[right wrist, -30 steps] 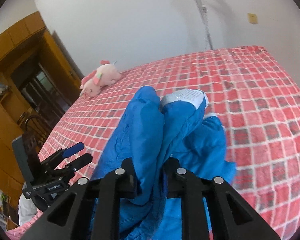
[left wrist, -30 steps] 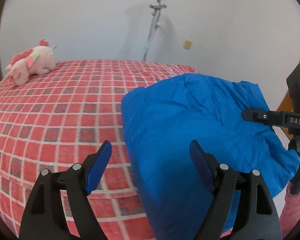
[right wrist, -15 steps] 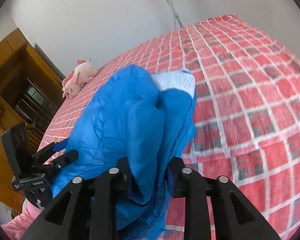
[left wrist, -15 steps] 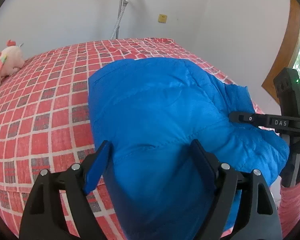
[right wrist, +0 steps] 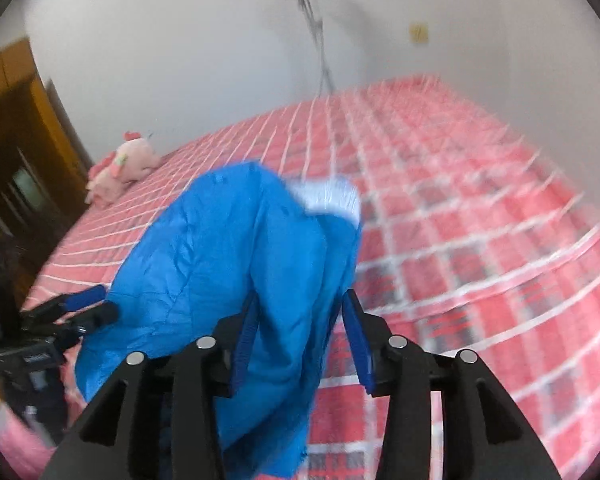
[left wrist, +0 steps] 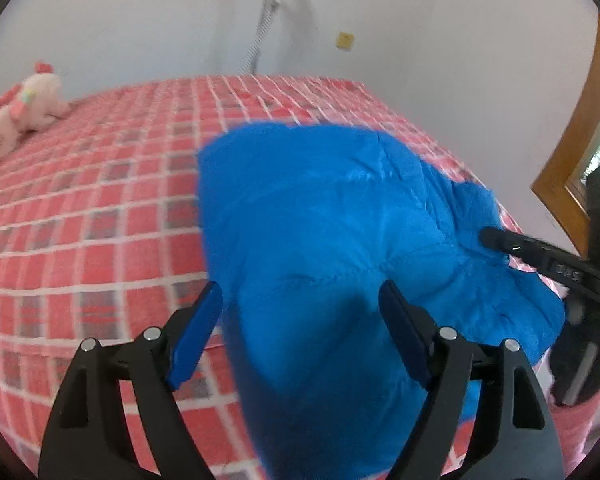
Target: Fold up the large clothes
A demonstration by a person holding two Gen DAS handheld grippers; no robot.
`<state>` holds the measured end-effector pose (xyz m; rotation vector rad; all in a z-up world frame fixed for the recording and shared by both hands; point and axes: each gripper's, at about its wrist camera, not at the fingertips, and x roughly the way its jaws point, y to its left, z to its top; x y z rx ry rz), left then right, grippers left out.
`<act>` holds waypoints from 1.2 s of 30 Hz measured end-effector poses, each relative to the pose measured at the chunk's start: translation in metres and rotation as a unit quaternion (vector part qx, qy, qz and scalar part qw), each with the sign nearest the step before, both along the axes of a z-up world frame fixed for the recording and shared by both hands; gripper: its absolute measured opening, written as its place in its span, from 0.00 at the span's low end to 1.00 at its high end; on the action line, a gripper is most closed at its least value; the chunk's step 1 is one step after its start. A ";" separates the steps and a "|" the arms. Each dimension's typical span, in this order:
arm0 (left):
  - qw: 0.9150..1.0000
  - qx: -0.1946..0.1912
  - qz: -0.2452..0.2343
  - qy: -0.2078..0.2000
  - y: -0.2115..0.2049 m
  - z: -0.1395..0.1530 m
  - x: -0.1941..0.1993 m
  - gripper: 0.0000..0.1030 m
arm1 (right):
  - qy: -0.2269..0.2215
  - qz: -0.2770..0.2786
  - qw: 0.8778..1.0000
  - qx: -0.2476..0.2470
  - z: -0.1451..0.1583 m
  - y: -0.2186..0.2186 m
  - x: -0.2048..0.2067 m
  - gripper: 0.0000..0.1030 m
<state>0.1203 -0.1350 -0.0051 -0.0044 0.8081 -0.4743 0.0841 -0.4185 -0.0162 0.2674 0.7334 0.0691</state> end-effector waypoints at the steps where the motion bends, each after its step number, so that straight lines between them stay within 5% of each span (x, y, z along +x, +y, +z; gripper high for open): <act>1: 1.000 0.005 0.014 -0.013 0.005 0.005 -0.005 0.77 | -0.014 -0.005 1.000 -0.016 0.013 0.009 -0.008 0.42; 7: 0.997 0.037 0.060 -0.038 0.010 0.006 -0.023 0.77 | -0.070 0.035 0.996 -0.052 0.041 0.069 -0.032 0.33; 16: 0.996 0.042 0.044 -0.063 0.000 -0.007 -0.042 0.77 | -0.041 0.008 0.998 -0.036 -0.020 0.061 -0.058 0.21; 26: 1.000 0.009 0.000 -0.006 0.000 -0.040 -0.029 0.78 | -0.032 -0.010 0.999 0.024 -0.065 0.040 -0.070 0.18; 31: 1.000 0.004 -0.002 0.009 0.001 -0.038 -0.024 0.78 | -0.027 -0.010 1.000 0.010 -0.053 0.042 -0.070 0.18; 36: 1.000 0.001 -0.013 0.001 0.009 -0.007 -0.020 0.75 | -0.063 -0.004 0.998 -0.006 -0.007 0.041 -0.072 0.27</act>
